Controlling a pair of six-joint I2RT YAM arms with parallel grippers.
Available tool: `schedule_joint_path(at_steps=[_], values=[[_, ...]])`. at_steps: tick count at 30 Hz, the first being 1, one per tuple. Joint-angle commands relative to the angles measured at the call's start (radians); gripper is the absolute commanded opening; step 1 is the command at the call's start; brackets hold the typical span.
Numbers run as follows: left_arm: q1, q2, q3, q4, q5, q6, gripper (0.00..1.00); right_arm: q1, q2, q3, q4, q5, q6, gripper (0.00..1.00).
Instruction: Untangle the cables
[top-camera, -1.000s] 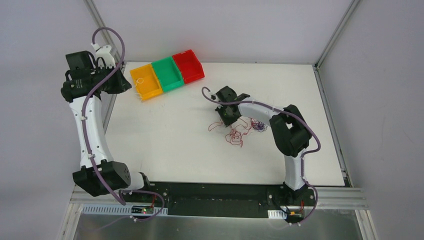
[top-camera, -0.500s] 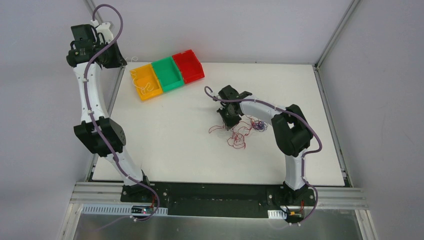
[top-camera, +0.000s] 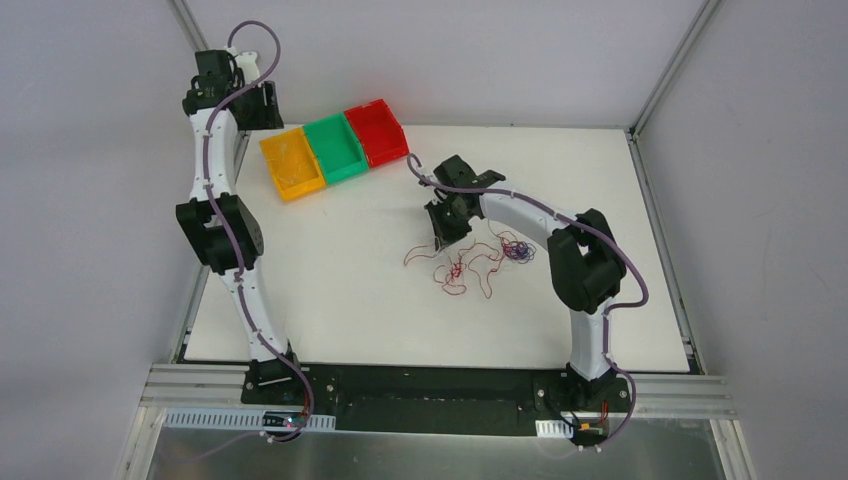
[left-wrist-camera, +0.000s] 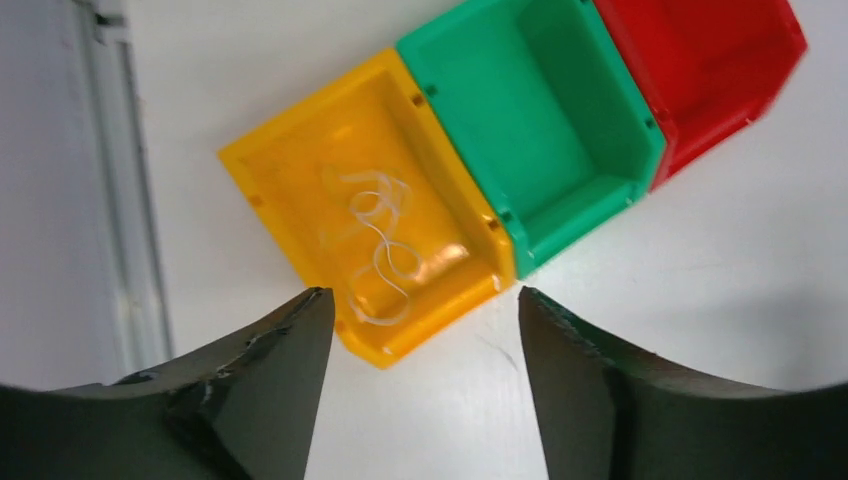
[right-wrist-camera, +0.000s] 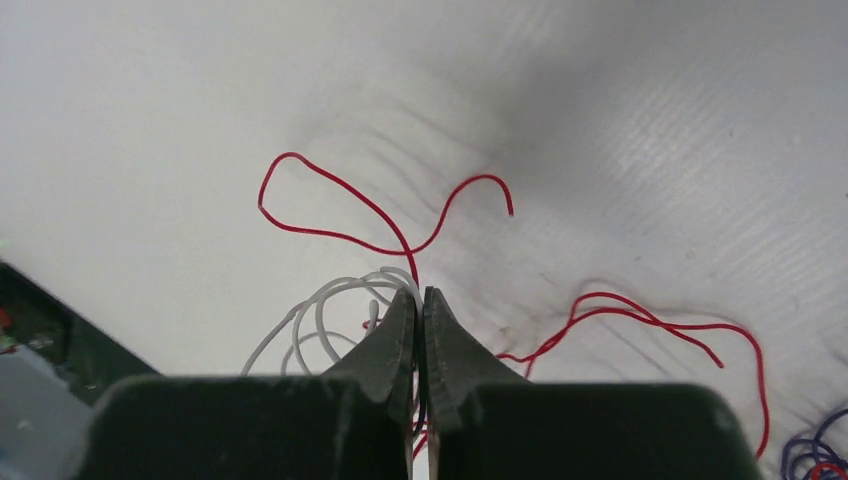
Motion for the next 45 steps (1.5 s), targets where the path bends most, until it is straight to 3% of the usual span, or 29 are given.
schedule_joint_path(at_steps=[1,3,4,6,7,8,13,18,27,35,41,43,45], values=[[-0.003,-0.152,-0.135,0.012,0.211,-0.043,0.75,0.003,-0.016,0.121,0.039,-0.177,0.1,0.0],[-0.003,-0.246,-0.288,0.012,0.325,-0.052,0.79,0.005,-0.022,0.145,0.061,-0.226,0.15,0.02],[-0.003,-0.294,-0.343,0.013,0.378,-0.056,0.81,0.003,-0.022,0.154,0.059,-0.233,0.158,0.12],[-0.006,-0.385,-0.519,0.014,0.479,-0.071,0.82,-0.001,-0.021,0.163,0.028,-0.225,0.145,0.44],[-0.013,-0.442,-0.595,0.013,0.524,-0.076,0.82,-0.006,-0.02,0.161,-0.006,-0.218,0.125,0.52],[-0.021,-0.481,-0.668,0.013,0.561,-0.079,0.82,-0.012,-0.02,0.154,-0.03,-0.213,0.113,0.54],[-0.141,-0.591,-0.947,0.018,0.587,-0.012,0.79,-0.051,-0.078,0.016,-0.052,-0.204,0.081,0.56],[-0.232,-0.563,-1.065,0.082,0.567,-0.055,0.72,-0.051,-0.119,-0.087,-0.026,-0.17,0.068,0.6],[-0.419,-0.461,-1.063,0.17,0.576,-0.105,0.56,-0.049,-0.053,-0.106,-0.022,-0.142,0.078,0.6],[-0.554,-0.348,-1.037,0.206,0.51,-0.132,0.64,-0.052,-0.006,-0.117,-0.035,-0.061,0.077,0.58],[-0.6,-0.291,-1.043,0.22,0.444,-0.168,0.64,-0.064,-0.003,-0.141,-0.043,-0.029,0.073,0.54],[-0.618,-0.285,-1.046,0.22,0.419,-0.163,0.59,-0.066,0.004,-0.146,-0.046,-0.018,0.072,0.52],[-0.623,-0.293,-1.051,0.22,0.423,-0.165,0.39,-0.065,0.011,-0.147,-0.056,0.008,0.066,0.48]])
